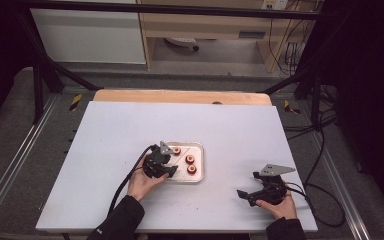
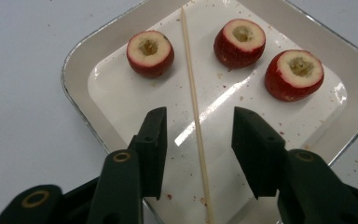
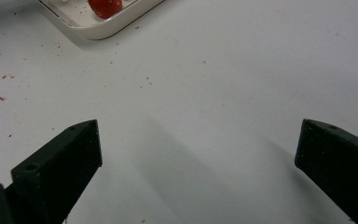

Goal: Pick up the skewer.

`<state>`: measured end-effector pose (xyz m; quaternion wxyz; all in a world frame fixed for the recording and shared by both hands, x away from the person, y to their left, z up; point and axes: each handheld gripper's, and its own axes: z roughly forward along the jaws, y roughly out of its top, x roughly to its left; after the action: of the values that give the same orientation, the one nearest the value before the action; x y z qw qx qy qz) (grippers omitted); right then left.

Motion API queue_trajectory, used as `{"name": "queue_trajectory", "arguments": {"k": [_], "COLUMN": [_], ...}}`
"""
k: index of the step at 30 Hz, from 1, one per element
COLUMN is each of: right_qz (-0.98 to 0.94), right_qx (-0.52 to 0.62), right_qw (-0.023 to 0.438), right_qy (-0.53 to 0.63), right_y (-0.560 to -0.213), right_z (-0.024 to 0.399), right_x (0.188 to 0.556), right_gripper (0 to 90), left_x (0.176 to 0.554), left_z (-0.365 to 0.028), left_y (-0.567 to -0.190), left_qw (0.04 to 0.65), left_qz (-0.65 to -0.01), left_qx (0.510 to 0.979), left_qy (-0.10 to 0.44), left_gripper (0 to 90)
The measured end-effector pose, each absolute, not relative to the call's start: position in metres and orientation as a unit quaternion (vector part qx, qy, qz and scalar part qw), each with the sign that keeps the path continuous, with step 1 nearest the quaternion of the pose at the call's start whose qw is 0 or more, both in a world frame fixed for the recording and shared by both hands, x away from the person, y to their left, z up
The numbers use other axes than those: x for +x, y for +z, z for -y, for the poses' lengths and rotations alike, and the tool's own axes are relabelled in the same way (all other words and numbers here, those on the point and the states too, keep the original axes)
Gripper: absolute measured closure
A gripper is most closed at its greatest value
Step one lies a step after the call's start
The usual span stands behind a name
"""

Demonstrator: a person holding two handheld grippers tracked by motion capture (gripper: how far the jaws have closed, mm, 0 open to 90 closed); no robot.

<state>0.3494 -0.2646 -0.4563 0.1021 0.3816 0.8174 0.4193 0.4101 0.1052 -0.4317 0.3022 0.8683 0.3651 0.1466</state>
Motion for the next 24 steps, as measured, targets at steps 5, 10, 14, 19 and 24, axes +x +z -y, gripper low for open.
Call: {"name": "queue_trajectory", "arguments": {"k": [5, 10, 14, 19, 24], "right_qz": [-0.819, -0.818, -0.818, -0.818, -0.819], "right_qx": [0.38, 0.381, 0.381, 0.381, 0.38], "right_qw": [0.101, 0.101, 0.1, 0.101, 0.1], "right_qy": [0.418, 0.419, 0.419, 0.419, 0.418], "right_y": [-0.4565, -0.4563, -0.4563, -0.4562, -0.4564], "right_z": [0.2645, 0.2645, 0.2644, 0.2646, 0.2644], "right_x": [0.3496, 0.3494, 0.3494, 0.3494, 0.3494], "right_gripper": [1.1, 1.2, 1.1, 1.1, 1.1], "left_x": [0.4096, 0.4088, 0.4081, 0.4069, 0.405], "left_z": [-0.1049, -0.1034, -0.1022, -0.1008, -0.0995], "left_y": [-0.4333, -0.4363, -0.4373, -0.4377, -0.4387], "left_qw": [0.3, 0.299, 0.302, 0.302, 0.303], "left_qz": [-0.368, -0.372, -0.372, -0.371, -0.373], "left_qx": [0.868, 0.866, 0.865, 0.865, 0.863], "left_qy": [0.147, 0.147, 0.15, 0.151, 0.159], "left_gripper": [67.9, 75.2, 80.6, 84.7, 87.6]}}
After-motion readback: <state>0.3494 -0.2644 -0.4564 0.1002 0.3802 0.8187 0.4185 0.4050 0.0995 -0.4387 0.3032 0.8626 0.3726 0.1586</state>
